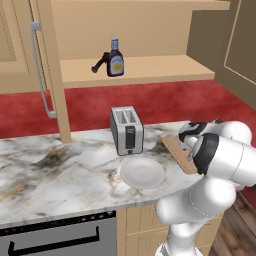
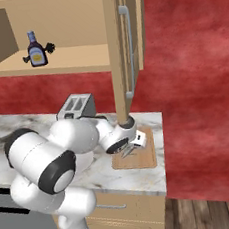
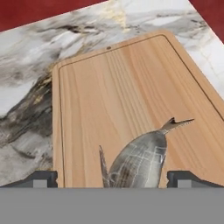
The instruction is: Pick the fish from the plate and place it on the cutting board. Then pick the condiment bottle from the cabinet and place it next to the cutting board.
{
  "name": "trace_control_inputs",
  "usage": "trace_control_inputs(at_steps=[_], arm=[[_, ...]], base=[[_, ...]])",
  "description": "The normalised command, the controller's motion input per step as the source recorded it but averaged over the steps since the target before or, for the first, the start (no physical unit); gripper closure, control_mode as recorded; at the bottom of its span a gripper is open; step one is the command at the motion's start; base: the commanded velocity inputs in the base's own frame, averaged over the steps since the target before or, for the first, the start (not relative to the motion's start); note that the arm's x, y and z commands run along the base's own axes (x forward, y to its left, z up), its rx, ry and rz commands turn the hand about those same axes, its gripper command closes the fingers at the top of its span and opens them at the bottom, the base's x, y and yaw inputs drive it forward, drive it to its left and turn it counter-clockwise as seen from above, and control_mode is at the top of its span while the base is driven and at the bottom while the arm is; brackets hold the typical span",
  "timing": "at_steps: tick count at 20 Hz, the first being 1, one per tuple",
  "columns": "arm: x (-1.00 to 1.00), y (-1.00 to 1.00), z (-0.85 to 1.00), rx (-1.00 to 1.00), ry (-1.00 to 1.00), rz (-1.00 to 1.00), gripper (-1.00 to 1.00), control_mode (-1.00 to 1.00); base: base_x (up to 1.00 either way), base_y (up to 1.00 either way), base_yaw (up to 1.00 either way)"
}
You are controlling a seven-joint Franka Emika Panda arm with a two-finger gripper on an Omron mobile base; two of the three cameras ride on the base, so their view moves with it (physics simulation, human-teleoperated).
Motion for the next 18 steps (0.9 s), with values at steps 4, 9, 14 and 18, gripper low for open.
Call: trace_control_inputs(at_steps=[4,9,14,18], arm=[[-0.12,0.26,0.08,-0.02,0.0,0.0,-1.0,-1.0],[-0.09,0.28,0.14,-0.02,0.0,0.0,-1.0,-1.0],[-0.07,0.24,0.19,-0.01,0.0,0.0,-1.0,-1.0],[-0.06,0.19,0.2,0.0,0.0,0.0,-1.0,-1.0]], base=[[0.0,0.0,0.0],[0.0,0.0,0.0],[0.0,0.0,0.0],[0.0,0.0,0.0]])
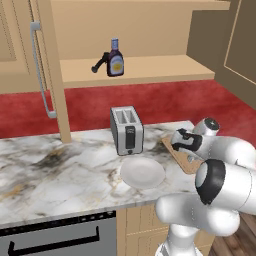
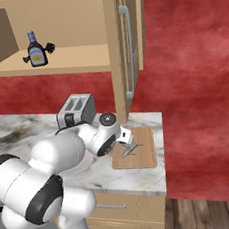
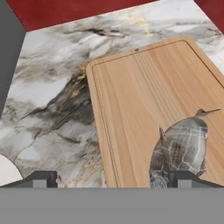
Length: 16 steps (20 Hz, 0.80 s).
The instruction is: Pick the fish from the plate and place it on the cutting board. Then pick the condiment bottle from the cabinet and place it next to the cutting board.
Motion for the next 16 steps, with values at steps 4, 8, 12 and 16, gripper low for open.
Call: trace_control_inputs(at_steps=[4,8,12,16], arm=[[-0.06,0.17,0.18,0.0,0.0,0.0,-1.0,-1.0],[-0.05,0.17,0.15,0.0,0.0,0.0,-1.0,-1.0],[-0.09,0.18,0.13,0.0,0.0,0.0,-1.0,-1.0],[-0.12,0.19,0.09,0.0,0.0,0.0,-1.0,-1.0]], base=[[0.0,0.0,0.0],[0.0,0.0,0.0],[0.0,0.0,0.0],[0.0,0.0,0.0]])
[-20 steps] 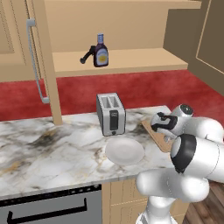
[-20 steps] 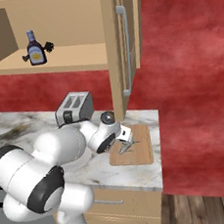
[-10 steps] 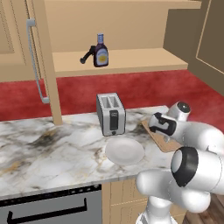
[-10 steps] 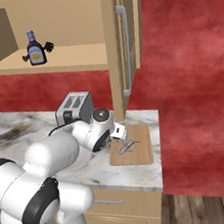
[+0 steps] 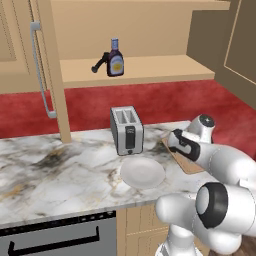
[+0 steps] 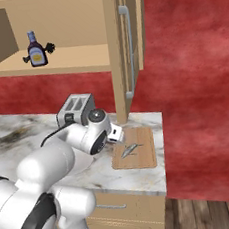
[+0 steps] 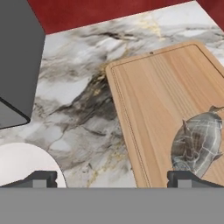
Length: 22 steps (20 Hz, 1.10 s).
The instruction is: Pick the fish from the plate and place it on the cutting board. Then pick the condiment bottle from the cabinet and place it next to the cutting board.
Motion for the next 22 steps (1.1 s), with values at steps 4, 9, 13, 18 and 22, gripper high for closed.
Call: trace_control_inputs(at_steps=[4,9,13,18,22], arm=[[-0.15,0.18,0.07,0.0,0.0,0.0,-1.0,-1.0],[-0.2,0.16,0.04,0.0,0.0,0.0,-1.0,-1.0],[-0.25,0.14,0.07,0.0,0.0,0.0,-1.0,-1.0],[-0.26,0.1,0.1,0.02,0.0,0.0,-1.0,-1.0],[-0.27,0.1,0.19,0.03,0.0,0.0,-1.0,-1.0]], base=[[0.0,0.0,0.0],[0.0,0.0,0.0],[0.0,0.0,0.0],[0.0,0.0,0.0],[0.0,0.0,0.0]])
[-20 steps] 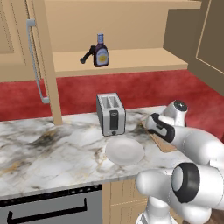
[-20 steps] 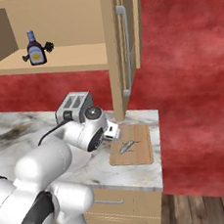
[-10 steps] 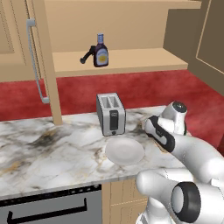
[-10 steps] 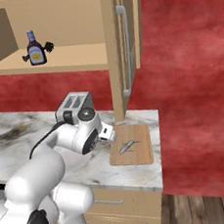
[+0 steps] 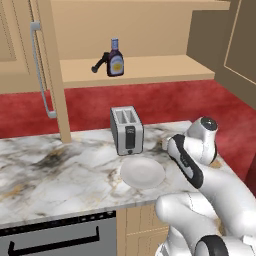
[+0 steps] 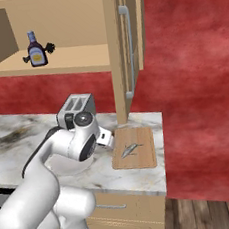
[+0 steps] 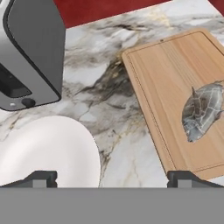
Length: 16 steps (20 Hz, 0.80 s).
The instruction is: Pick the fish from the plate and place it on the cutting board. Then pick the condiment bottle from the cabinet and place it next to the cutting board.
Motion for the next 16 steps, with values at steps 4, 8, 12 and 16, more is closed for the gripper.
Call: trace_control_inputs(at_steps=[4,8,12,16], arm=[[-0.24,0.09,0.21,0.04,0.0,0.0,-1.0,-1.0],[-0.17,0.08,0.15,0.04,0.0,0.0,-1.0,-1.0],[-0.08,0.0,0.14,0.08,0.0,0.0,-1.0,-1.0],[-0.04,0.04,0.11,0.12,0.0,0.0,-1.0,-1.0]], base=[[0.0,0.0,0.0],[0.0,0.0,0.0],[0.0,0.0,0.0],[0.0,0.0,0.0]])
